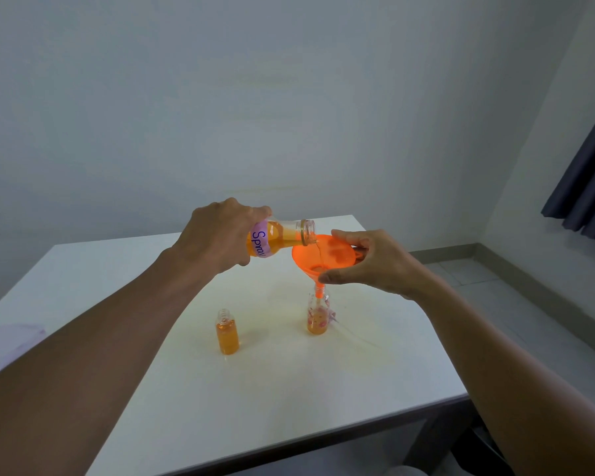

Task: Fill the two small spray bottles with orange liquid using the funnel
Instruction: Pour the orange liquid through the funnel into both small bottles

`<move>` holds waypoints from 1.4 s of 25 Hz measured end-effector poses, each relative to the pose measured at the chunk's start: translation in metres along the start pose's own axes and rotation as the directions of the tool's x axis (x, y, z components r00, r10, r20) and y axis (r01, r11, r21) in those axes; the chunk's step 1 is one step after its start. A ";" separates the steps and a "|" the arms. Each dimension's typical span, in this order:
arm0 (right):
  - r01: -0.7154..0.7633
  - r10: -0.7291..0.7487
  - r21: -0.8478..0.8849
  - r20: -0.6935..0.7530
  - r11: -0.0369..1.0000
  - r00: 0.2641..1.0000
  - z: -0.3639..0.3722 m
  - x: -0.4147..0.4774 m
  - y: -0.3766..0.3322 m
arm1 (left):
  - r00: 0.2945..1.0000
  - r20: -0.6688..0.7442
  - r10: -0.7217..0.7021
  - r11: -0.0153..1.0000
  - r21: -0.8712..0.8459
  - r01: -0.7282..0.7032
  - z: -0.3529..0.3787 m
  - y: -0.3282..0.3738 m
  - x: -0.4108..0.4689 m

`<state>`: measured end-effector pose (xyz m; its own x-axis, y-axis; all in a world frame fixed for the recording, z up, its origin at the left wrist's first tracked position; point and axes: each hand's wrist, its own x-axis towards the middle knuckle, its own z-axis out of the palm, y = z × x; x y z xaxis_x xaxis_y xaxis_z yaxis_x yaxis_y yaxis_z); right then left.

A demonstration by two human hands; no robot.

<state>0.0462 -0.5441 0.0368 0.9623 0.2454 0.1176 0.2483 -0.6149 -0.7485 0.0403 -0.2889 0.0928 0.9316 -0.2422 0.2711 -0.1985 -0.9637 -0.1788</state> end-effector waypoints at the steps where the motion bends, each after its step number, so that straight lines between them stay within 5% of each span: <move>1: 0.002 -0.002 0.000 0.000 1.000 1.000 0.000 0.000 0.000 | 1.000 -0.003 0.001 1.000 0.001 -0.001 0.000 0.000 0.000; 35: 0.002 -0.002 -0.001 -0.001 1.000 1.000 0.001 0.001 -0.001 | 1.000 -0.021 0.010 1.000 0.029 -0.010 0.000 -0.002 0.003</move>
<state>0.0464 -0.5427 0.0373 0.9618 0.2462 0.1194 0.2502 -0.6149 -0.7479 0.0429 -0.2876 0.0943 0.9227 -0.2545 0.2895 -0.1987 -0.9577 -0.2083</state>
